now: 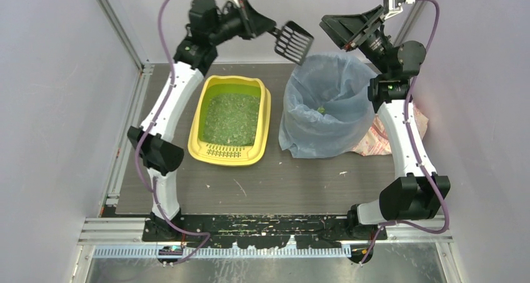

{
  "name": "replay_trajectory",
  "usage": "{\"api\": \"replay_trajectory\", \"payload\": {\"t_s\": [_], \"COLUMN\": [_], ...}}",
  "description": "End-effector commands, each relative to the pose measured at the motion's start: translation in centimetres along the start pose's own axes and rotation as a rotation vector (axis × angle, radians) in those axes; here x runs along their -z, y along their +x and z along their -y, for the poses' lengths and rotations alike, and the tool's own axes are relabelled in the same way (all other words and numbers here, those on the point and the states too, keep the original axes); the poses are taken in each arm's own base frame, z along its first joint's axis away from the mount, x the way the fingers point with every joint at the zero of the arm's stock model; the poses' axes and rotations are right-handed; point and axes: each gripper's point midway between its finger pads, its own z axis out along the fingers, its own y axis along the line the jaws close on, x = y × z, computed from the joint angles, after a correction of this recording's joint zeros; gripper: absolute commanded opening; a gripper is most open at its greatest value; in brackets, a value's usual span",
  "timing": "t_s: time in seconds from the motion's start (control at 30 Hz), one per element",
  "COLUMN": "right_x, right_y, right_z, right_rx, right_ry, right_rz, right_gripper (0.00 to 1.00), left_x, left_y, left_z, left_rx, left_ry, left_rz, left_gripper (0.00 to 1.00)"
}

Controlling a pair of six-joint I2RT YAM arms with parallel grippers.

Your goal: Clean the litter box

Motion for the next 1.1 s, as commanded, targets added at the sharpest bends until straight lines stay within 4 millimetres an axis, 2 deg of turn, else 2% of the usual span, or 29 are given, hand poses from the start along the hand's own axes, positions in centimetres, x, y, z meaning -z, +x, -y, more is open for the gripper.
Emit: {"api": "replay_trajectory", "payload": {"t_s": [0.0,0.07,0.2,0.33,0.43,0.67,0.83,0.93,1.07], "right_x": [0.4,0.4,0.6,0.6,0.5,0.2,0.5,0.6,0.4], "right_y": [0.1,0.2,0.7,1.4,1.6,1.7,2.3,2.7,2.6], "right_z": [-2.2,-1.7,-0.5,1.1,2.0,3.5,5.5,6.8,7.3], "right_rx": [0.039,0.032,0.019,0.009,0.028,0.007,0.001,-0.019,-0.036], "right_ry": [-0.064,-0.059,-0.041,-0.007,0.026,0.040,0.088,0.109,0.109], "right_rz": [-0.003,-0.007,-0.017,-0.054,-0.073,-0.085,-0.106,-0.112,-0.114], "right_gripper": [0.67,0.67,0.67,0.67,0.67,0.67,0.67,0.67,0.67], "left_x": [5.5,7.0,10.7,16.0,18.2,21.1,23.0,23.5,23.4], "left_y": [-8.9,-10.0,-9.9,-10.4,-7.8,1.2,7.1,9.0,11.2], "left_z": [4.6,3.7,-0.7,-4.2,-6.5,-11.2,-13.7,-15.0,-16.9], "left_rx": [0.180,0.223,0.248,0.233,0.209,0.286,0.242,0.235,0.224], "left_ry": [0.195,0.206,0.073,-0.100,-0.271,-0.519,-0.674,-0.718,-0.764], "left_rz": [0.206,0.264,0.294,0.327,0.265,0.124,-0.011,-0.045,-0.101], "left_gripper": [0.00,0.00,0.00,0.00,0.00,0.00,0.00,0.00,0.00]}}
